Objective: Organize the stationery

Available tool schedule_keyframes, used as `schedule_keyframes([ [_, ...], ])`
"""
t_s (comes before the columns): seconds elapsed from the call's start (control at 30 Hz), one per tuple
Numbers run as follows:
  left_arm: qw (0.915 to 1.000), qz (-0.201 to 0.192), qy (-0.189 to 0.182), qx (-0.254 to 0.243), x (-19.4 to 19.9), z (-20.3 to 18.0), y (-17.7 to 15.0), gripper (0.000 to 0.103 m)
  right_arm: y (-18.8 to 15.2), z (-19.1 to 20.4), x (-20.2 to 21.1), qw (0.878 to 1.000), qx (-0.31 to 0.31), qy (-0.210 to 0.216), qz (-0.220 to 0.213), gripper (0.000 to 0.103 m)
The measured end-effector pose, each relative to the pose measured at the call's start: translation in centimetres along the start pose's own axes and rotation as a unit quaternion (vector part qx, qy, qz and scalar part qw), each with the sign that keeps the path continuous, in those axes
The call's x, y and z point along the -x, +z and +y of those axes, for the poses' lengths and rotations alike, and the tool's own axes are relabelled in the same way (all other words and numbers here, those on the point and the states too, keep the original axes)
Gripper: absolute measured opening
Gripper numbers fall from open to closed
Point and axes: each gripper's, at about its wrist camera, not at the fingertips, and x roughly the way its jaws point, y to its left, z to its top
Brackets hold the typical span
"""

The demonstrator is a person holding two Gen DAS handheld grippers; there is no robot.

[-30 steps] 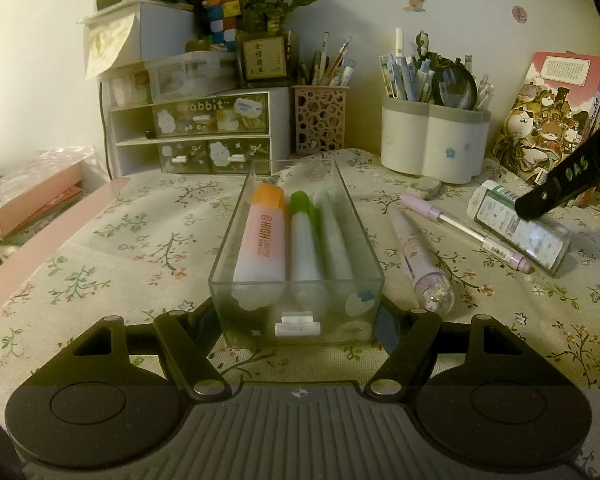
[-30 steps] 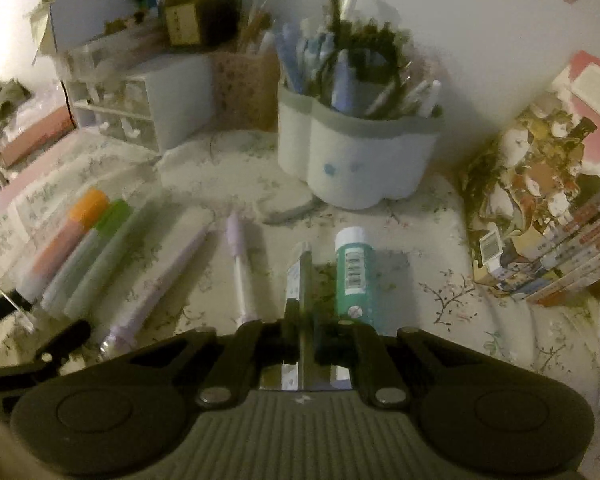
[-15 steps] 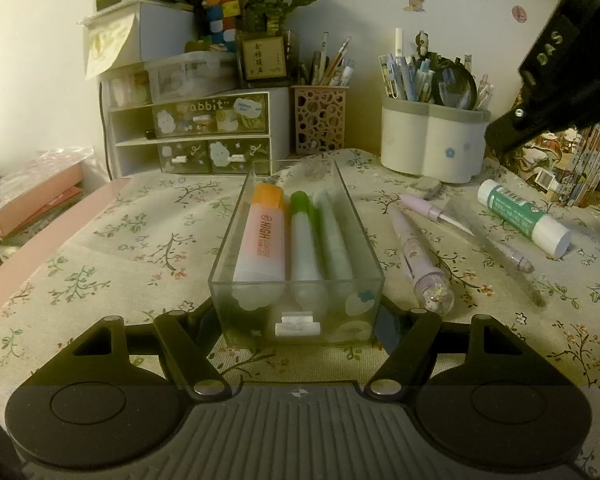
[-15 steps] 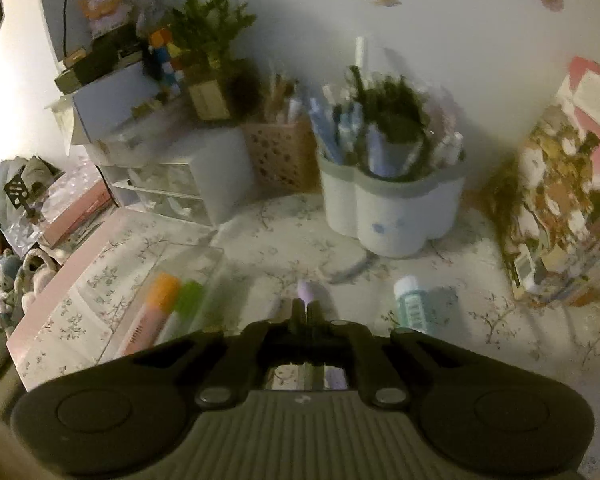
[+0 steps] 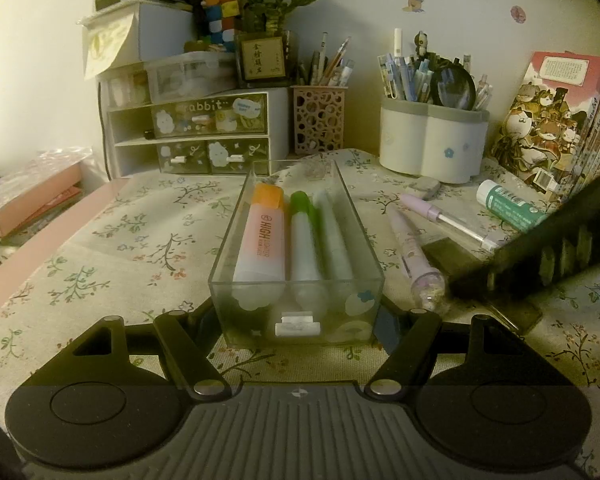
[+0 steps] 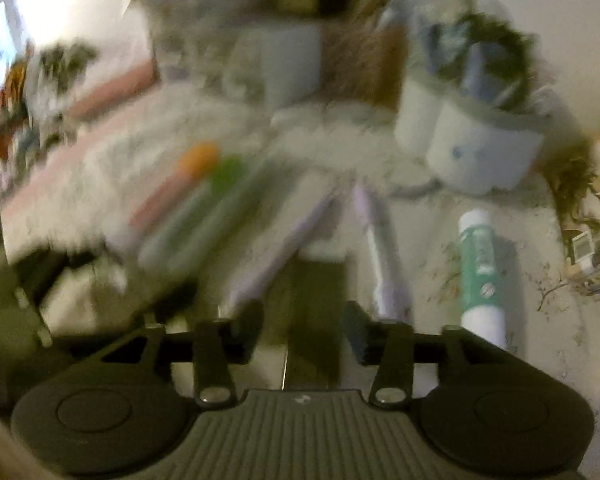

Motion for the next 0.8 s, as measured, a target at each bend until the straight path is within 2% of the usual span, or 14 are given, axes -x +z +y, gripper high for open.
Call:
schedule_keyframes([
  [0.07, 1.0000, 0.000, 0.000, 0.000, 0.0, 0.0, 0.0, 0.073, -0.5, 0.5, -0.4, 1.000, 0.013, -0.017, -0.003, 0.057],
  [0.13, 1.0000, 0.000, 0.000, 0.000, 0.0, 0.0, 0.0, 0.073, -0.2, -0.4, -0.6, 1.000, -0.015, 0.004, -0.001, 0.042],
  [0.23, 1.0000, 0.000, 0.000, 0.000, 0.0, 0.0, 0.0, 0.073, 0.1, -1.4, -0.8, 0.999, -0.043, -0.003, 0.002, 0.042],
  [0.33, 1.0000, 0.000, 0.000, 0.000, 0.0, 0.0, 0.0, 0.073, 0.1, -2.5, -0.1, 0.997, -0.080, 0.020, -0.006, 0.041],
  [0.47, 1.0000, 0.000, 0.000, 0.000, 0.0, 0.0, 0.0, 0.073, 0.6, -4.0, 1.0, 0.985, -0.155, 0.065, -0.038, 0.041],
  [0.5, 1.0000, 0.000, 0.000, -0.001, 0.0, 0.0, 0.0, 0.073, 0.8, -4.0, 1.3, 0.981, -0.171, 0.079, -0.048, 0.037],
  [0.53, 1.0000, 0.000, 0.000, -0.001, 0.0, 0.0, 0.0, 0.073, 1.4, -3.9, 1.4, 0.977, -0.184, 0.095, -0.054, 0.011],
  [0.6, 1.0000, 0.000, 0.000, -0.001, -0.1, -0.1, 0.0, 0.073, 2.3, -3.6, 1.3, 0.971, -0.200, 0.117, -0.058, 0.012],
  [0.63, 1.0000, 0.000, 0.000, -0.001, -0.1, -0.1, 0.0, 0.073, 2.7, -3.0, 1.2, 0.973, -0.191, 0.113, -0.055, 0.012],
  [0.7, 1.0000, 0.000, 0.000, -0.001, -0.1, -0.1, 0.0, 0.073, 3.2, -1.8, 0.4, 0.985, -0.155, 0.066, -0.048, 0.012],
  [0.73, 1.0000, 0.000, 0.000, -0.001, -0.1, -0.1, 0.0, 0.073, 3.1, -1.8, -0.3, 0.986, -0.151, 0.063, -0.036, 0.013],
  [0.8, 1.0000, 0.000, 0.000, -0.002, -0.1, -0.1, 0.0, 0.073, 2.5, -2.3, -1.1, 0.982, -0.171, 0.084, -0.015, 0.018],
])
